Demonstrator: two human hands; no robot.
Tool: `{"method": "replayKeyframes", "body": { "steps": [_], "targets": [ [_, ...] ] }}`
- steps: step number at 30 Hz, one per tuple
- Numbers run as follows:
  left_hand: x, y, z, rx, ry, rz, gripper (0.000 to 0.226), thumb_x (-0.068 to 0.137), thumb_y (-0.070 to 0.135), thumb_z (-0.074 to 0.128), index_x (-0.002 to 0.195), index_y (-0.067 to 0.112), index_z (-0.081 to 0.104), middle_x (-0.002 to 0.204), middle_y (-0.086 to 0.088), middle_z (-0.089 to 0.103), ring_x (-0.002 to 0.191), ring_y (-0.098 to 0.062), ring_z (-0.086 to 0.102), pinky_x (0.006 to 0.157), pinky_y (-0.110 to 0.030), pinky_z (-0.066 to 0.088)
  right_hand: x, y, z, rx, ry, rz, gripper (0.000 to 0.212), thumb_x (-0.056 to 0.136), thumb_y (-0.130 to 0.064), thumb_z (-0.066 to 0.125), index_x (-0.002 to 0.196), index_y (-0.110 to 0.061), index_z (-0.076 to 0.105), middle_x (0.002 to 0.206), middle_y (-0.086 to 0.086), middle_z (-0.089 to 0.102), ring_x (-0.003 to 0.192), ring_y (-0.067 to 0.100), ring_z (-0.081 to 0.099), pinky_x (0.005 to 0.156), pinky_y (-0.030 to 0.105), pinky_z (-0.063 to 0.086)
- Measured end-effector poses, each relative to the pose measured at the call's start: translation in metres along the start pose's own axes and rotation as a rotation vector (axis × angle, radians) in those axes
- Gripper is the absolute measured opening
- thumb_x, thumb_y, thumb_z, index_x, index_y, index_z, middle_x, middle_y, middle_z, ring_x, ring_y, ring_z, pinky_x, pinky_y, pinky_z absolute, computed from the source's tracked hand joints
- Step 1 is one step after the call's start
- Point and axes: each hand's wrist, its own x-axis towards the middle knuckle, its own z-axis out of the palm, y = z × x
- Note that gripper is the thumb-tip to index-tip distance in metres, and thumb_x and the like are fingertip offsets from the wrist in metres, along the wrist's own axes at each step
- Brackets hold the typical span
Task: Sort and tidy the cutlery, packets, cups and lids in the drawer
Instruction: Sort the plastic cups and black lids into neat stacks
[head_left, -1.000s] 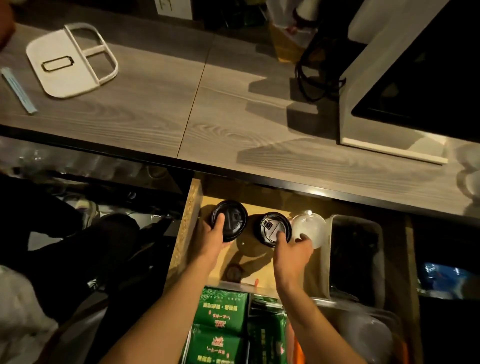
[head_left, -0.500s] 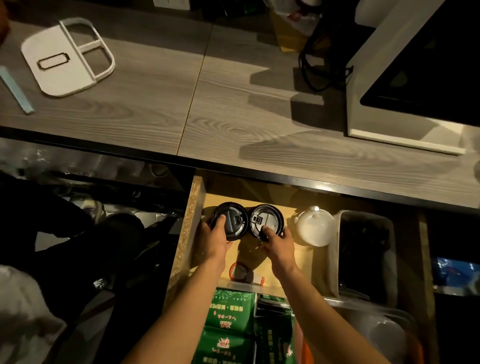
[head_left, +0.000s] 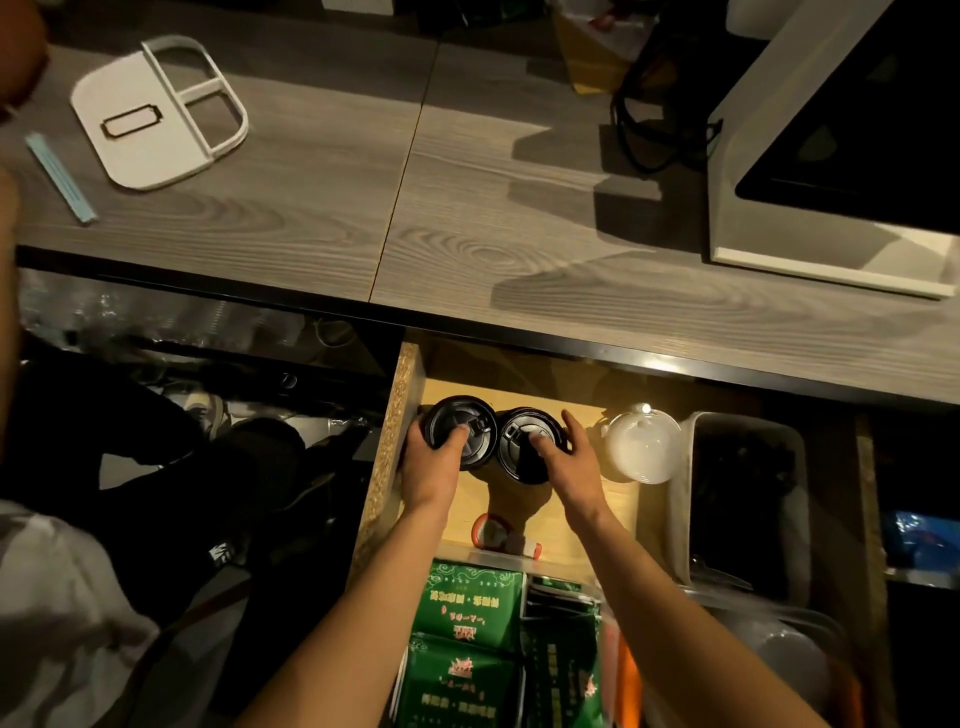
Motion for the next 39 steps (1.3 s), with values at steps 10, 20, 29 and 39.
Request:
{"method": "replayKeyframes", "body": {
  "steps": [10,20,29,39],
  "targets": [
    [-0.002,0.000,-0.002,0.066,0.030,-0.004,0.081,0.089,0.048,0.067,0.154,0.014,0.032,0.154,-0.008,0.042,0.141,-0.031,0.040,0.116,-0.046,0.034,-0.023,0.006,-0.029,-0.123,0.133,0.010,0.033,0.091,-0.036,0.066,0.111,-0.009,0.069,0.106,0.001,0.070,0.100,0.017,0.063,0.083,0.025,0.050],
    [-0.044,0.000,-0.018,0.741,-0.240,-0.011,0.029,0.106,0.019,0.036,0.111,0.004,0.060,0.124,-0.018,0.064,0.111,-0.034,0.060,0.090,-0.043,0.048,-0.025,0.027,-0.049,-0.687,-0.465,0.175,0.024,0.097,-0.032,0.057,0.104,-0.017,0.074,0.103,0.005,0.072,0.094,0.022,0.065,0.084,0.031,0.053],
    [-0.039,-0.001,0.009,0.906,-0.592,-0.116,0.038,0.108,0.009,0.023,0.137,-0.001,0.046,0.140,-0.023,0.049,0.115,-0.028,0.050,0.085,-0.034,0.037,-0.027,0.029,-0.041,-0.488,-0.429,0.386,0.059,0.104,-0.049,0.031,0.140,-0.006,0.050,0.146,0.014,0.049,0.133,0.030,0.046,0.115,0.038,0.030],
    [-0.024,-0.008,0.016,0.812,-0.640,-0.195,0.030,0.104,0.031,0.042,0.127,0.015,0.053,0.123,-0.009,0.057,0.115,-0.023,0.053,0.097,-0.033,0.041,-0.030,0.032,-0.041,-0.318,-0.500,0.438,0.065,0.103,-0.053,0.027,0.137,-0.003,0.052,0.139,0.015,0.055,0.116,0.022,0.049,0.115,0.041,0.027]
  ]
}}
